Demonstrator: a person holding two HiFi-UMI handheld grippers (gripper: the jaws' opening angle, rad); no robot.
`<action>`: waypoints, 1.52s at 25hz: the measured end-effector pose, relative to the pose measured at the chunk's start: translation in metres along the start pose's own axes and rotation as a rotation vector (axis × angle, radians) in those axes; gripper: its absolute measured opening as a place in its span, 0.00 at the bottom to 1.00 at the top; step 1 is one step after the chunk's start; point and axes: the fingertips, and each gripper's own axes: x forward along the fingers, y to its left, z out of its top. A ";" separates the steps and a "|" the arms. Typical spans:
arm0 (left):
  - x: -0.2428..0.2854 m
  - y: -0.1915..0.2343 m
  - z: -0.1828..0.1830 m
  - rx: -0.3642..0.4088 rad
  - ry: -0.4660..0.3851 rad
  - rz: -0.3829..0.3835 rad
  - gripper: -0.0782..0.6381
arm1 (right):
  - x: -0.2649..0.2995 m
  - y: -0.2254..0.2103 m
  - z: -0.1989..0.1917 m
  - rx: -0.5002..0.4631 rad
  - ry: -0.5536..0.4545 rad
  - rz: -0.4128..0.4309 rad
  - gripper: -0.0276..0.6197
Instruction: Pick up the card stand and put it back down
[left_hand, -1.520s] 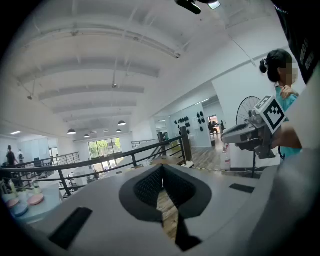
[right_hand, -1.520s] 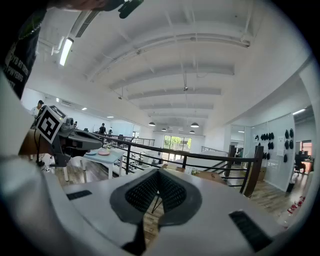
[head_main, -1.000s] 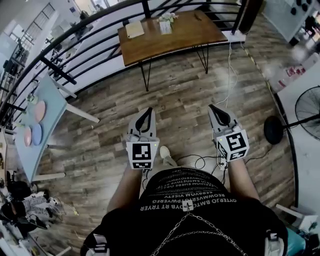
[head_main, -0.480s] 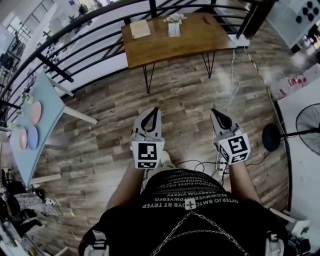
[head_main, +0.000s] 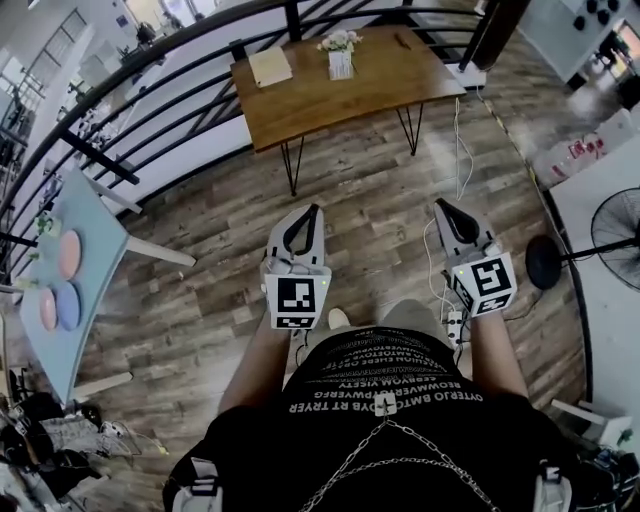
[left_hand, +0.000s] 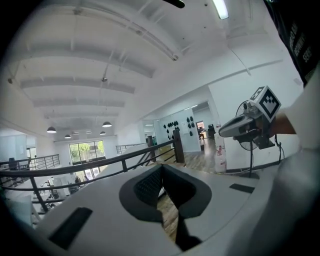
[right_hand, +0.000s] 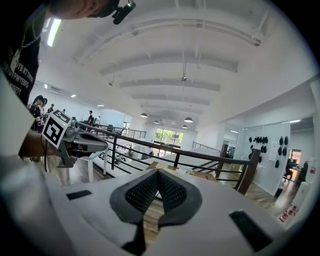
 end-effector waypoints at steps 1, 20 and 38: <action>0.002 0.000 0.001 -0.002 -0.005 -0.003 0.15 | 0.000 0.000 -0.001 0.004 0.003 -0.004 0.07; 0.087 0.024 -0.005 -0.036 0.051 0.126 0.15 | 0.105 -0.041 -0.031 0.067 0.031 0.182 0.07; 0.235 0.024 -0.012 -0.038 0.155 0.166 0.15 | 0.213 -0.141 -0.072 0.113 0.089 0.304 0.07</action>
